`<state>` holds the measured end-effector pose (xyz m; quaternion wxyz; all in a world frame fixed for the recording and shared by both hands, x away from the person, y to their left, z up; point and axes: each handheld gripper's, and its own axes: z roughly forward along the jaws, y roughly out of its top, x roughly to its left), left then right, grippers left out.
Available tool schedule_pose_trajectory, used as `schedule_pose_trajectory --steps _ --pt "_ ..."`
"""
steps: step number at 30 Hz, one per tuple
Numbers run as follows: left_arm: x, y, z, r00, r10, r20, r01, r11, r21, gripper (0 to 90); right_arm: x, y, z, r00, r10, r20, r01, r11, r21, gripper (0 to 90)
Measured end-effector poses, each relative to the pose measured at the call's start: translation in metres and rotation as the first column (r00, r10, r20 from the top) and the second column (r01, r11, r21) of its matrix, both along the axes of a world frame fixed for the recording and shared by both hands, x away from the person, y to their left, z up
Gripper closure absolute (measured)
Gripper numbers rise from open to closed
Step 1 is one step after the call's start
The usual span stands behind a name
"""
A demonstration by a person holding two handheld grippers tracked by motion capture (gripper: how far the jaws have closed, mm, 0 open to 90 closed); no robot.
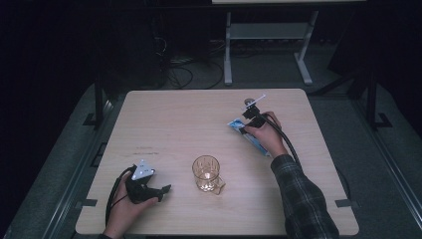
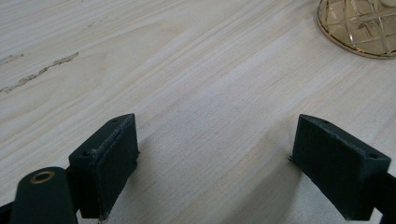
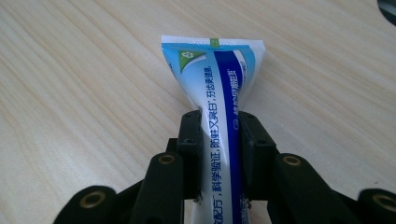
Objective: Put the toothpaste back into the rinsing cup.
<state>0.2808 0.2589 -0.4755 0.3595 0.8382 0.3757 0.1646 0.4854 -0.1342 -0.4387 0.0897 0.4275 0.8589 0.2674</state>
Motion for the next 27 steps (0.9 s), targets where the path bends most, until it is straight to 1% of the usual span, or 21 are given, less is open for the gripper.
schedule_pose_trajectory --steps 3,4,5,6,7,8,9,11,13,15,16,18,23,24,27 --pt "0.0 0.0 0.0 1.0 0.0 0.0 0.0 1.0 0.0 13.2 -0.001 -0.003 0.006 1.0 -0.003 0.009 0.003 0.9994 0.034 72.9" --pt "0.0 0.0 0.0 1.0 0.0 0.0 0.0 1.0 0.0 13.2 -0.001 -0.003 0.006 1.0 -0.003 0.009 0.003 0.9994 0.034 72.9" --pt "0.0 0.0 0.0 1.0 0.0 0.0 0.0 1.0 0.0 13.2 -0.003 -0.006 0.012 0.9998 -0.005 0.019 0.004 0.9986 0.052 73.1" --pt "0.0 0.0 0.0 1.0 0.0 0.0 0.0 1.0 0.0 13.2 -0.003 -0.006 0.012 0.9998 -0.005 0.019 0.004 0.9986 0.052 73.1" --pt "0.0 0.0 0.0 1.0 0.0 0.0 0.0 1.0 0.0 13.2 -0.006 -0.008 0.017 0.9996 -0.007 0.027 0.006 0.9985 0.055 73.2" --pt "0.0 0.0 0.0 1.0 0.0 0.0 0.0 1.0 0.0 13.1 -0.006 -0.008 0.017 0.9996 -0.007 0.027 0.006 0.9985 0.055 73.2" --pt "0.0 0.0 0.0 1.0 0.0 0.0 0.0 1.0 0.0 13.2 -0.008 -0.01 0.022 0.9993 -0.008 0.036 0.006 0.998 0.064 73.3" --pt "0.0 0.0 0.0 1.0 0.0 0.0 0.0 1.0 0.0 13.2 -0.01 -0.012 0.026 0.9992 -0.009 0.04 0.006 0.997 0.077 73.4" --pt "0.0 0.0 0.0 1.0 0.0 0.0 0.0 1.0 0.0 13.2 -0.013 -0.015 0.033 0.9986 -0.008 0.053 0.003 0.9949 0.101 73.6" --pt "0.0 0.0 0.0 1.0 0.0 0.0 0.0 1.0 0.0 13.2 -0.015 -0.015 0.035 0.9985 -0.011 0.054 0.005 0.9943 0.106 73.6" --pt "0.0 0.0 0.0 1.0 0.0 0.0 0.0 1.0 0.001 13.2 -0.017 -0.017 0.041 0.9978 -0.011 0.066 0.003 0.9928 0.12 73.8" --pt "0.0 0.0 0.0 1.0 0.0 0.0 0.0 1.0 0.002 13.2 -0.019 -0.018 0.043 0.9976 -0.014 0.068 0.005 0.9923 0.124 73.9" --pt "0.0 0.0 0.0 1.0 0.0 0.0 0.0 1.0 0.0 13.2 -0.025 -0.024 0.055 0.9953 -0.024 0.093 0.008 0.9865 0.163 74.5" --pt "0.0 0.0 0.0 1.0 0.0 0.0 0.0 1.0 0.0 13.2 -0.025 -0.024 0.055 0.9953 -0.024 0.093 0.008 0.9865 0.163 74.5" --pt "0.0 0.0 0.0 1.0 0.0 0.0 0.0 1.0 0.0 13.2 -0.029 -0.027 0.06 0.9941 -0.025 0.106 0.005 0.9831 0.183 74.7"
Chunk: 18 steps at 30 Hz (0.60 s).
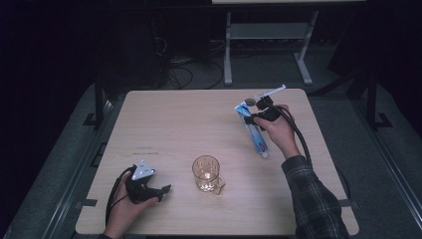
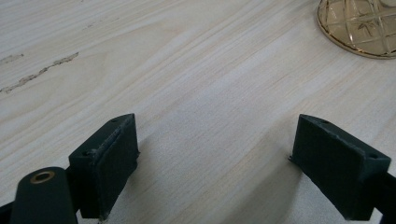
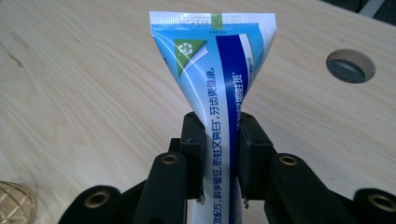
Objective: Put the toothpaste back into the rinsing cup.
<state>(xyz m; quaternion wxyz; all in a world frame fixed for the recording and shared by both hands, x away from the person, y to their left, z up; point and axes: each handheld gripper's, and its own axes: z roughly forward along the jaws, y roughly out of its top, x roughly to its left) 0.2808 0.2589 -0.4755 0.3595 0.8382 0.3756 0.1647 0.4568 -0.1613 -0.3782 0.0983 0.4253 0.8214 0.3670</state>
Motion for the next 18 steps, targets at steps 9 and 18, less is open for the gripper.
schedule_pose_trajectory --steps 9,18 --pt "0.0 0.0 0.0 1.0 0.0 0.0 0.0 1.0 0.0 13.2 -0.014 -0.012 0.012 0.9987 -0.009 0.05 0.006 0.9977 0.067 74.7" --pt "0.0 0.0 0.0 1.0 0.0 0.0 0.0 1.0 0.0 13.2 -0.029 -0.031 0.016 0.9955 -0.034 0.089 0.02 0.9889 0.147 74.7"
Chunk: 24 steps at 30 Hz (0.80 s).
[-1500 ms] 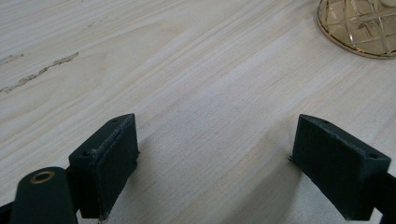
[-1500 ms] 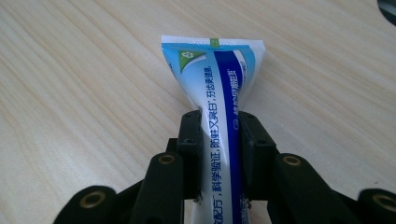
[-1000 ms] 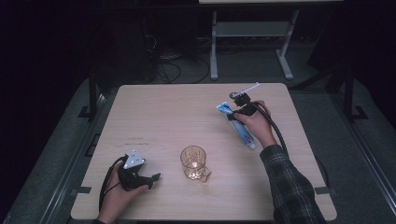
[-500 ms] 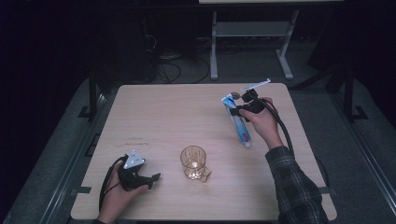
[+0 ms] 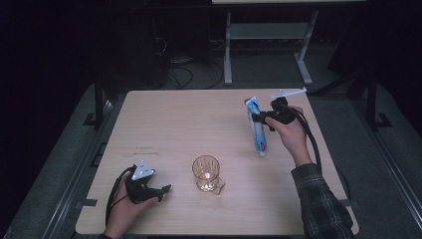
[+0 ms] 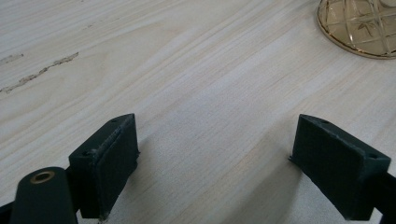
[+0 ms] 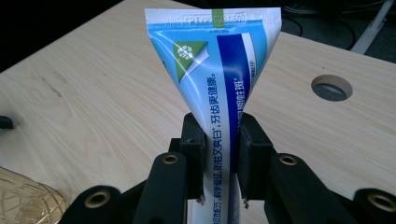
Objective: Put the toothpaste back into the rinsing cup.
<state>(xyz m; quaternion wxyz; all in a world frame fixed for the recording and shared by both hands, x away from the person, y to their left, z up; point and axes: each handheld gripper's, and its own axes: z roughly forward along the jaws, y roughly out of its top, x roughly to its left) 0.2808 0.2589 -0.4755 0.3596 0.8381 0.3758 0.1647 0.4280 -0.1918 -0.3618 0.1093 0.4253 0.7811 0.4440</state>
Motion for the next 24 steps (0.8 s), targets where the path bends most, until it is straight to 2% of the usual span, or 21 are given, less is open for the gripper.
schedule_pose_trajectory --steps 8,14,23,24 --pt "0.0 0.0 0.0 1.0 0.0 0.0 0.0 1.0 0.0 13.2 -0.017 -0.013 0.005 0.9977 0.002 0.068 -0.006 0.9975 0.071 74.5" --pt "0.0 0.0 0.0 1.0 0.0 0.0 0.0 1.0 0.001 13.2 -0.029 -0.015 0.008 0.9941 0.005 0.108 -0.015 0.9959 0.089 74.4" --pt "0.0 0.0 0.0 1.0 -0.002 0.0 0.002 1.0 0.002 13.2 -0.04 -0.017 0.011 0.9901 0.019 0.139 -0.037 0.9912 0.127 74.4" --pt "0.0 0.0 0.0 1.0 0.0 -0.001 0.0 1.0 0.0 13.2 -0.043 -0.016 0.014 0.9887 0.024 0.148 -0.045 0.9887 0.143 74.4"
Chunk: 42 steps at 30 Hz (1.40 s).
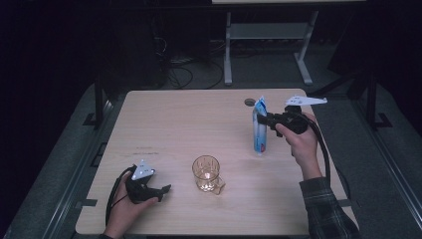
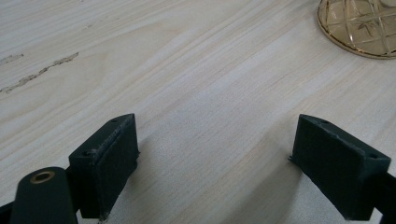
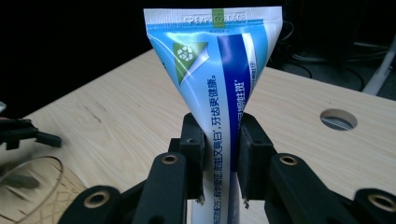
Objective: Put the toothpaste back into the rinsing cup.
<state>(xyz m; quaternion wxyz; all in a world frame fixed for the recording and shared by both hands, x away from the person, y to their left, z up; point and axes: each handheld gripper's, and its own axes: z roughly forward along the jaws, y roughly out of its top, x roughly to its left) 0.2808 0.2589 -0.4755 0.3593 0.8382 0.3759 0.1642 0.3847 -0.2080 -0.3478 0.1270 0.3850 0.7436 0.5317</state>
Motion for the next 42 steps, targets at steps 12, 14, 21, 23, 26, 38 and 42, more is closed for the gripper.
schedule_pose_trajectory --steps 12,14,21,23,26,38,42 --pt "0.0 0.0 0.0 1.0 0.001 0.003 -0.001 1.0 -0.001 13.2 -0.017 0.012 0.018 0.9963 0.06 0.063 -0.063 0.9964 0.056 74.4" --pt "0.0 0.0 0.0 1.0 0.001 0.002 -0.001 1.0 -0.001 13.2 -0.019 0.016 0.021 0.9947 0.072 0.074 -0.077 0.995 0.063 74.3" --pt "0.0 0.0 0.0 1.0 0.001 0.002 -0.001 1.0 -0.001 13.2 -0.027 0.027 0.029 0.988 0.123 0.093 -0.133 0.9852 0.108 74.3" --pt "0.0 0.0 0.0 1.0 0.001 0.002 -0.001 1.0 -0.001 13.2 -0.029 0.03 0.032 0.9854 0.135 0.103 -0.147 0.9825 0.115 74.3" --pt "0.0 0.0 0.0 1.0 0.0 0.0 0.0 1.0 0.0 13.2 -0.032 0.035 0.035 0.9825 0.149 0.112 -0.163 0.9786 0.126 74.3" --pt "0.0 0.0 0.0 1.0 0.0 0.0 0.0 1.0 0.0 13.2 -0.039 0.051 0.047 0.969 0.208 0.133 -0.228 0.961 0.157 74.2" --pt "0.0 0.0 0.0 1.0 0.0 0.0 0.0 1.0 0.0 13.2 -0.041 0.06 0.051 0.9604 0.236 0.147 -0.259 0.9532 0.156 74.2"
